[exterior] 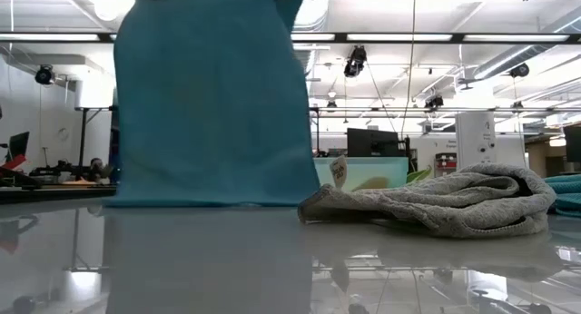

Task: Fold microfiber towels
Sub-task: Fold the left blue microfiber cloth

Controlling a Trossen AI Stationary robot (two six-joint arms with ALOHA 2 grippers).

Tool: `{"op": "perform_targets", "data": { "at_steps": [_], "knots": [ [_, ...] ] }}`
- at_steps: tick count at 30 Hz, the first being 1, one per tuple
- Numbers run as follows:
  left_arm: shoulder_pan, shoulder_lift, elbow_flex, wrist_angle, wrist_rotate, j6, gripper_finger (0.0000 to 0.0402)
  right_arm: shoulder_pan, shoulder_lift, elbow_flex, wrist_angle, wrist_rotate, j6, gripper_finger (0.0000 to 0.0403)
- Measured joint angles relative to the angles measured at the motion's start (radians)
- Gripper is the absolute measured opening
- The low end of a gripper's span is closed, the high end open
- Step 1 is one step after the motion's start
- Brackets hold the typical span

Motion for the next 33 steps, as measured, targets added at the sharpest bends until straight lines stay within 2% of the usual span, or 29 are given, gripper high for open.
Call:
{"op": "perform_targets", "data": {
  "at_steps": [5,10,13,16,22,28,33],
  "knots": [
    [-0.034,0.003,-0.114,0.044,0.117,-0.091,0.0,0.031,-0.001,-0.06,-0.056,-0.168,0.08,0.0008],
    [-0.118,0.018,-0.213,0.142,0.307,-0.188,0.0,0.109,-0.001,-0.119,-0.064,-0.203,0.111,0.0008],
    [-0.171,0.045,-0.21,0.151,0.328,-0.196,0.0,0.146,-0.002,-0.119,-0.054,-0.205,0.03,0.0008],
    [-0.171,0.06,-0.183,0.111,0.244,-0.166,0.0,0.146,-0.007,-0.098,-0.025,-0.14,0.0,0.0008],
    [-0.113,0.055,-0.127,-0.06,-0.08,-0.09,0.0,0.058,-0.004,-0.079,0.067,0.06,-0.047,0.0008],
    [0.046,0.045,-0.038,-0.073,-0.234,0.121,0.0,-0.065,0.02,-0.08,0.253,0.07,-0.065,0.0008],
    [0.152,0.045,0.039,-0.07,-0.274,0.15,0.0,-0.104,0.02,-0.072,0.309,0.056,-0.006,0.0008]
  ]
}}
